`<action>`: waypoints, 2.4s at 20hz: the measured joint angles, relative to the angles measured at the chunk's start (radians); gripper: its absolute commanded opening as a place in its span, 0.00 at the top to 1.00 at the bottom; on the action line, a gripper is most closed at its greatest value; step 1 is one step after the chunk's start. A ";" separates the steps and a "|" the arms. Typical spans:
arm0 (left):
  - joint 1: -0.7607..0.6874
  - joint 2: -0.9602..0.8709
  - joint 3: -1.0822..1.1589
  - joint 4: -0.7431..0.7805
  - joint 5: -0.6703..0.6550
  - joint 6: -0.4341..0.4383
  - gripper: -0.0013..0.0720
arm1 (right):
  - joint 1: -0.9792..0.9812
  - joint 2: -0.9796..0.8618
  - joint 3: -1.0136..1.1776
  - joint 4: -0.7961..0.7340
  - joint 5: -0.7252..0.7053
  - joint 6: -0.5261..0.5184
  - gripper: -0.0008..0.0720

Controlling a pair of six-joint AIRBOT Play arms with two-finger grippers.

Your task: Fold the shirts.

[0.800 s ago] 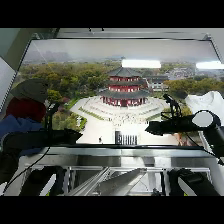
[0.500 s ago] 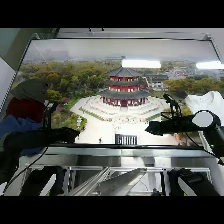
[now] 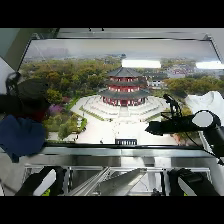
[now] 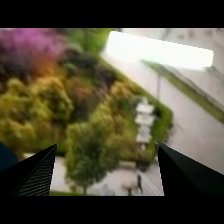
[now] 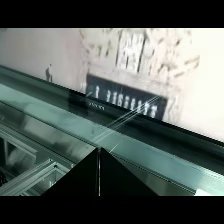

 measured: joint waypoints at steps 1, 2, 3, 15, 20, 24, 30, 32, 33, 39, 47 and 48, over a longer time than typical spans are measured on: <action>0.037 -0.096 0.097 0.010 0.005 0.017 0.07 | 0.000 0.000 0.000 0.000 0.000 0.000 0.95; 0.064 -0.195 0.197 0.014 0.003 0.032 0.07 | 0.000 0.000 0.000 0.000 0.000 0.000 0.95; 0.087 -0.309 0.312 0.023 0.004 0.045 0.07 | 0.000 0.000 0.000 0.000 0.000 0.000 0.95; 0.128 -1.120 0.949 0.133 -0.009 0.080 0.96 | 0.000 -0.001 0.000 -0.003 -0.011 -0.001 0.95; 0.122 -1.111 0.961 0.124 0.060 0.066 0.96 | 0.000 -0.002 0.000 -0.003 -0.011 -0.020 0.95; 0.078 -0.964 0.961 -0.003 0.103 0.069 0.96 | 0.000 -0.001 0.000 -0.003 -0.021 -0.027 0.95; -0.157 -0.636 0.965 -0.212 0.101 0.107 0.96 | 0.000 -0.002 -0.001 0.034 -0.067 -0.029 0.95; -0.261 -0.576 0.963 -0.224 0.150 0.079 0.96 | 0.000 -0.002 -0.001 0.047 -0.071 -0.029 0.95; -0.317 -0.556 0.962 -0.232 0.175 0.060 0.96 | 0.000 -0.002 -0.001 0.050 -0.076 -0.029 0.95; -0.652 -0.518 0.788 -0.251 0.213 0.005 0.84 | 0.000 -0.002 -0.001 0.062 -0.105 -0.029 0.95; -0.703 -0.510 0.644 -0.252 0.163 -0.045 0.03 | -0.001 -0.002 -0.001 0.060 -0.122 -0.100 0.33; -0.681 -0.504 0.639 -0.252 0.195 -0.051 0.03 | -0.001 -0.002 -0.001 0.060 -0.122 -0.117 0.32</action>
